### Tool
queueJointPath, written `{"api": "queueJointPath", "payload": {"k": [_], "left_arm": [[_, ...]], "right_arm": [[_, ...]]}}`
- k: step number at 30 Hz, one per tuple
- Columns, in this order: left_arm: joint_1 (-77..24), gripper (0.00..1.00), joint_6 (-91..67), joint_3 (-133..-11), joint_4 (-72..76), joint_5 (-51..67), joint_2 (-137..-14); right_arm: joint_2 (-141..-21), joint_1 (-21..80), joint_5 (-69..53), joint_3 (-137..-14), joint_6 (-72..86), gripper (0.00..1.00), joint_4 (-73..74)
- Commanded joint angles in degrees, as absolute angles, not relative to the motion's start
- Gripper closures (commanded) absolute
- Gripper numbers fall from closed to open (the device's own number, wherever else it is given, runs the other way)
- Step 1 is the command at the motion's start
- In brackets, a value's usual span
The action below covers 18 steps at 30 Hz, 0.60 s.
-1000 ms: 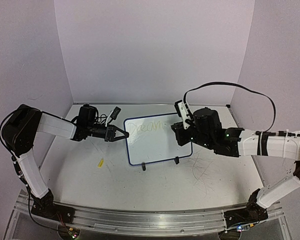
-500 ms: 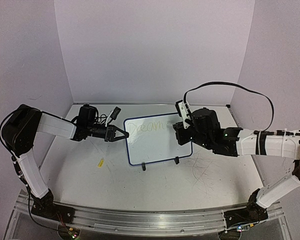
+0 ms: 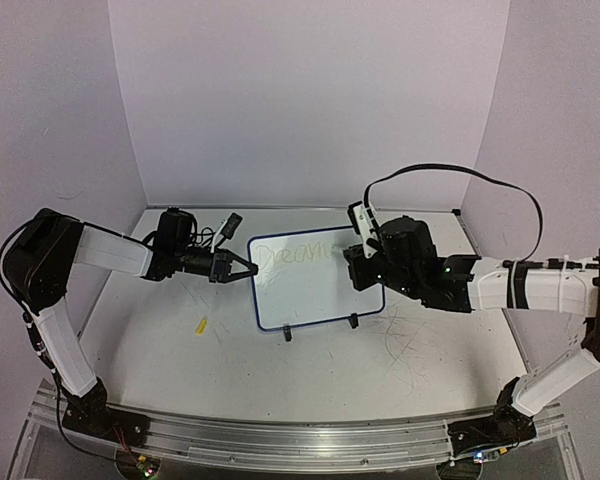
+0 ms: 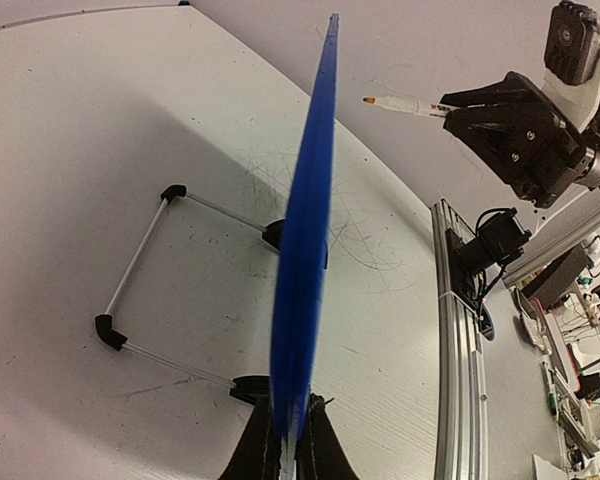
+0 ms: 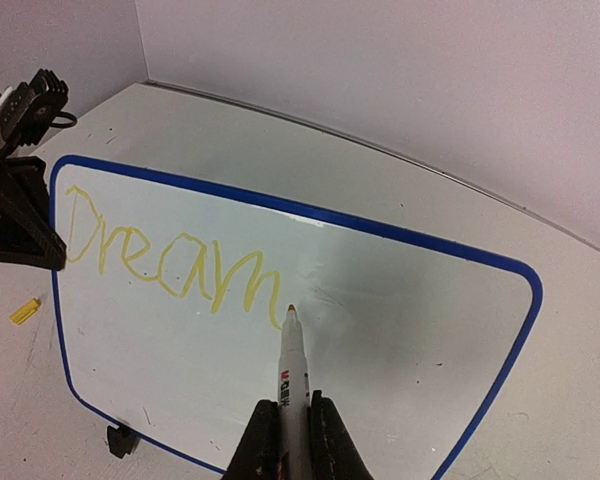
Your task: Write a sentence on the whiteboard
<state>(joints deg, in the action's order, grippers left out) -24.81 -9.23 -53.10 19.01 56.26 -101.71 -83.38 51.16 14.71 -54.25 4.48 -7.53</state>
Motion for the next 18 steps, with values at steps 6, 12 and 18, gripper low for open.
{"api": "queueJointPath", "payload": {"k": [6,12,18], "left_arm": [[-24.8,1.0,-8.3,-54.9,17.3,54.1,-100.6],[-24.8,1.0,-8.3,-55.0,17.2,54.3,-101.0],[-24.8,1.0,-8.2,-55.0,17.1,54.3,-100.9]], "right_arm": [[-83.6,51.4,16.7,-56.6,4.6,1.0,-10.3],[-83.1,51.1,18.0,-56.6,5.9,1.0,-11.2],[-84.3,51.1,17.4,-56.5,6.2,1.0,-11.4]]}}
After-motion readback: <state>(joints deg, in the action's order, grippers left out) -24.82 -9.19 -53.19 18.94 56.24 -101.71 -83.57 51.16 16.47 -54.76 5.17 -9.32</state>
